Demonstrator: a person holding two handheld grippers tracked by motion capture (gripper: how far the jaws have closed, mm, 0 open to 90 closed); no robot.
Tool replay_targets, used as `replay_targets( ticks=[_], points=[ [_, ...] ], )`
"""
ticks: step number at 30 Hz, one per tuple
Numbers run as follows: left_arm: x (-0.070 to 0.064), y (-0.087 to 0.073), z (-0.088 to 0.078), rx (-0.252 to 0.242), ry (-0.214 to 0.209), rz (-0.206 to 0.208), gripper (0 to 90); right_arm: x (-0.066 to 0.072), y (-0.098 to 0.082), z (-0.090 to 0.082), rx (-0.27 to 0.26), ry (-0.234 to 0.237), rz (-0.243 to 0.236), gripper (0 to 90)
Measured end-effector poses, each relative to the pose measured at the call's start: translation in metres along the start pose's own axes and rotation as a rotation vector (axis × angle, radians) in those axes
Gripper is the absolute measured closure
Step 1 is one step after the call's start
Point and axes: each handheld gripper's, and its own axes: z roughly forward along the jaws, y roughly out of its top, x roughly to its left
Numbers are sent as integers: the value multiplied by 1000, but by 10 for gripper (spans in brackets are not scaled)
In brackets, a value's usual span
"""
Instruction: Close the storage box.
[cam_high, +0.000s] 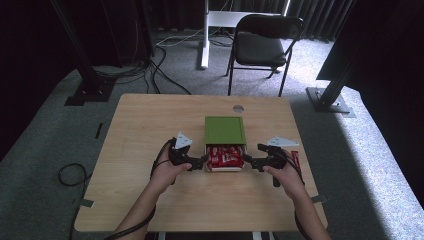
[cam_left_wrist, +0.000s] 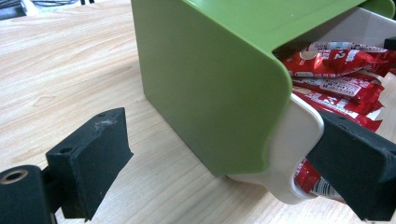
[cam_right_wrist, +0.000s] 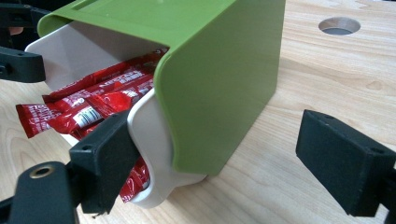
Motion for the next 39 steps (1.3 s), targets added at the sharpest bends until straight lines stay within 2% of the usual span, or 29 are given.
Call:
replay_targets(
  ticks=[19,25,35,37,39],
  points=[
    [8,6,10,-4,20,-4,77,-6,5,9,-15,-28,16,127],
    [9,8,12,-4,37,8,61,-7,7,11,-15,-36,17,123],
    [10,8,15,6,37,7,48,-6,7,12,-14,-42,14,122],
    [9,8,15,3,31,23,49,-6,6,12,-16,-43,22,129],
    [7,7,15,3,17,8,49,-5,6,11,-17,-43,18,138]
  ],
)
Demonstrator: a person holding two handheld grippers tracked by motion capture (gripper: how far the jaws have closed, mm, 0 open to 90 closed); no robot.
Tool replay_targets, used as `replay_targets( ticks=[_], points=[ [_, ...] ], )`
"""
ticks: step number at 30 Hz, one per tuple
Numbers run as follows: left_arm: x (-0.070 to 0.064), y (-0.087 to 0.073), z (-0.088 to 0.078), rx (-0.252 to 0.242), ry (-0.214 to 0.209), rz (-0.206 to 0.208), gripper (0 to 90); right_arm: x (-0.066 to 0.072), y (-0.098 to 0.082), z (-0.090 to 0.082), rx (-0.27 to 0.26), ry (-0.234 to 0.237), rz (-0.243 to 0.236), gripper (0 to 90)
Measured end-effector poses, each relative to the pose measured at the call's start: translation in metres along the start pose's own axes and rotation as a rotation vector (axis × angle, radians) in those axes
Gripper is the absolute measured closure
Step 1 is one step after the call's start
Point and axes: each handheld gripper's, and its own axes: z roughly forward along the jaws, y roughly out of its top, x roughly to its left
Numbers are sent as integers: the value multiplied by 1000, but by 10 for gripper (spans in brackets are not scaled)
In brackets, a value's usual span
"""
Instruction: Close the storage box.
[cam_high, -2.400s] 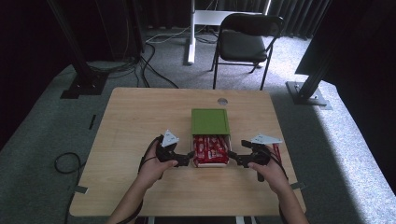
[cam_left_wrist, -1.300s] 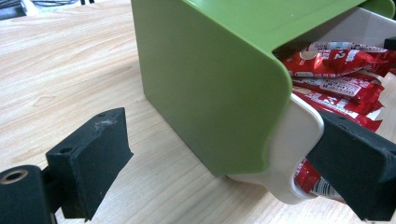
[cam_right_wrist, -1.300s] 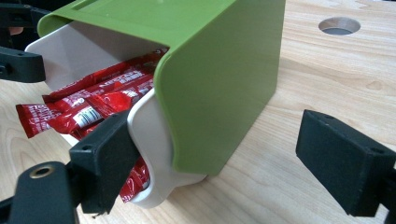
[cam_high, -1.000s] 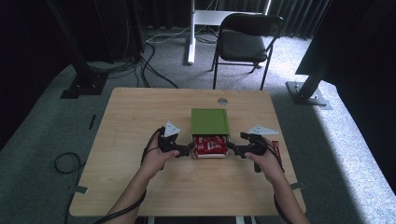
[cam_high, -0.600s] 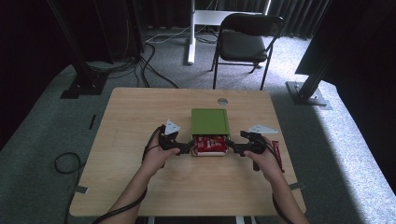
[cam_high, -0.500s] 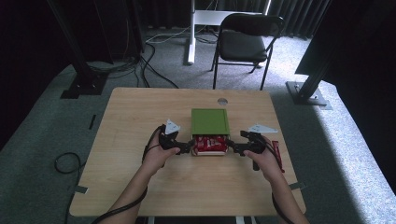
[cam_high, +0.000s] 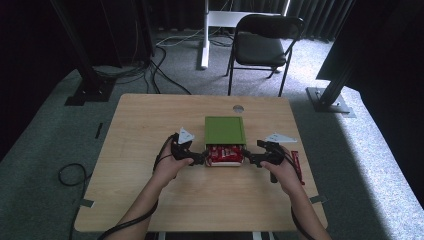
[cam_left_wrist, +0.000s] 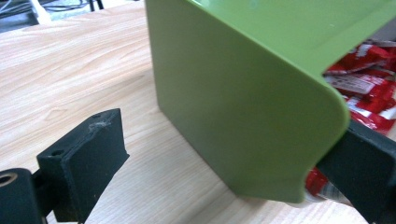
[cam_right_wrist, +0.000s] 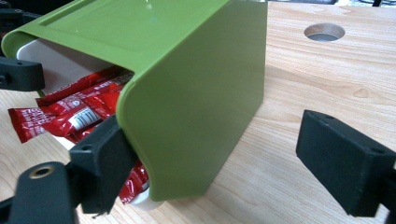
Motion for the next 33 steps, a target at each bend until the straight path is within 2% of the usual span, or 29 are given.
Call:
replay_targets(
  ticks=[10,23,33],
  points=[
    [-9,5,-10,-14,-40,-15,49,5,2,-8,-30,15,1,134],
    [-3,0,-26,-16,-10,-16,49,10,-3,-18,-41,3,-1,133],
    [3,-11,-33,-9,14,-40,49,10,-14,-26,-34,-10,-1,134]
  ],
)
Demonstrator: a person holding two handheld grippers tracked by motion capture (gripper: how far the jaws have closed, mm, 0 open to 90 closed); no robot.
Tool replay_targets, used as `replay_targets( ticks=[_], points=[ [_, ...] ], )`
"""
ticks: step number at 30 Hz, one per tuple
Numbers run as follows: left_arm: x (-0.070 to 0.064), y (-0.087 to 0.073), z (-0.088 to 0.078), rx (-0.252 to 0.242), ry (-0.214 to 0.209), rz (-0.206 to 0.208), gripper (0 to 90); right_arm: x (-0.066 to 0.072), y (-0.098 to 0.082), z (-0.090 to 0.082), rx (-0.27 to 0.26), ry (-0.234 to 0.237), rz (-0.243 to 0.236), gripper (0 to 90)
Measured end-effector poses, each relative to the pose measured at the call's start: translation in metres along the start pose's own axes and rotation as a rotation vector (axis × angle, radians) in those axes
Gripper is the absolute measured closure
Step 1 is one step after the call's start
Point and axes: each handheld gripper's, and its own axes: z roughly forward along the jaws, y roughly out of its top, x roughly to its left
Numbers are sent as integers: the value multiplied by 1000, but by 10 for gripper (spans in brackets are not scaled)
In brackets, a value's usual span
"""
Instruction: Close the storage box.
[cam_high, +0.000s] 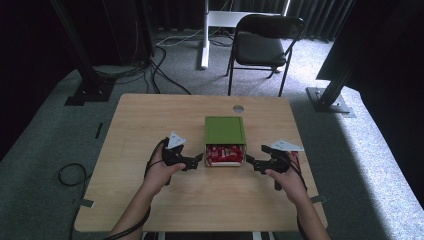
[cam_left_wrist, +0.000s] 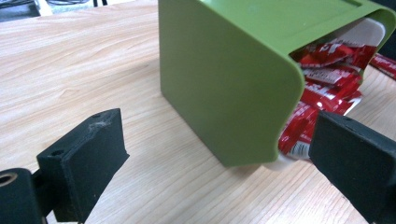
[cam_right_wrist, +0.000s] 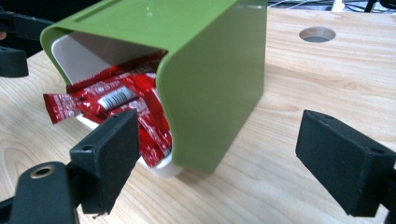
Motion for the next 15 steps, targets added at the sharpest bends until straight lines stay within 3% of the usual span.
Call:
replay_targets(
  ticks=[15],
  points=[
    [19,-19,-15,16,71,-32,49,7,-25,-12,25,6,-14,134]
  ],
)
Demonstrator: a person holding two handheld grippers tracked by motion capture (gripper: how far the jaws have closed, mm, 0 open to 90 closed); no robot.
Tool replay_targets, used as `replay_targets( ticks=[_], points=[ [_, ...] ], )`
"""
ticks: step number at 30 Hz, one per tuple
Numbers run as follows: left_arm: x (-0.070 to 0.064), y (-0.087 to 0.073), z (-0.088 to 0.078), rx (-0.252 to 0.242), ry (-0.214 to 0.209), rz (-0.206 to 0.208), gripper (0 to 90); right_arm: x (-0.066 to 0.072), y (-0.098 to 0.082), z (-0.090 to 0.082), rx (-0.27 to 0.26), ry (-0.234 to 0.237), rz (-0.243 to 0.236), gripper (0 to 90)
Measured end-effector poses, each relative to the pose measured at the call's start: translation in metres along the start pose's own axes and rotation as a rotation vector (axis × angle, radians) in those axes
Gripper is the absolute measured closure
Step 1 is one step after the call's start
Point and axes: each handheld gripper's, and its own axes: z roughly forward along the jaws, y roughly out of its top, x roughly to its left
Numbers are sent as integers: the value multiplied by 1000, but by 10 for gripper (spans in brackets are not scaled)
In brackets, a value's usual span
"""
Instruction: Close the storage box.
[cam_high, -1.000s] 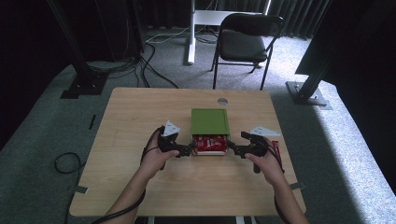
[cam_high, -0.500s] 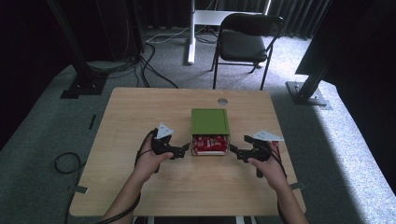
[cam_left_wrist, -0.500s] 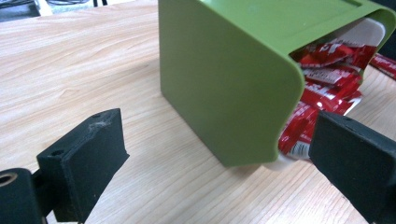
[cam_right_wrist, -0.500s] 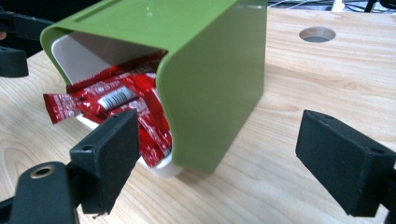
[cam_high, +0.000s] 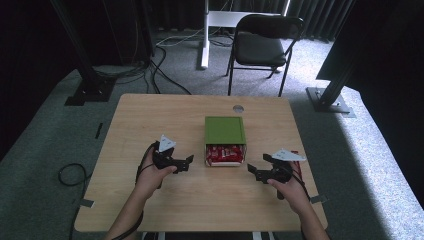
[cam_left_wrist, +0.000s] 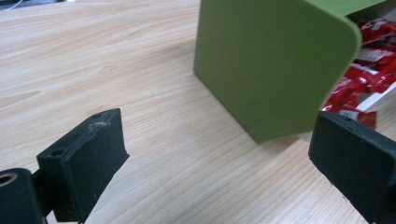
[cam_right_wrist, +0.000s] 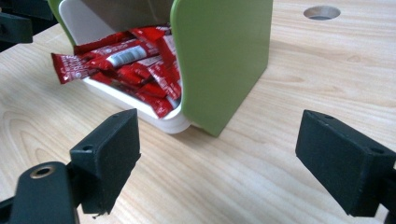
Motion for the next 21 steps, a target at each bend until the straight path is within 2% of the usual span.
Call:
replay_targets(
  ticks=[4,10,15,21],
  points=[
    [6,-6,-4,1,17,-18,49,2,-5,-4,-1,14,-3,134],
    [15,-17,-8,12,46,-45,49,6,-13,-10,12,13,-35,134],
    [20,-26,-12,21,75,-63,49,4,-20,-13,14,18,-36,134],
    [26,-36,-16,31,111,-83,49,4,-28,-15,41,21,-60,134]
  ],
)
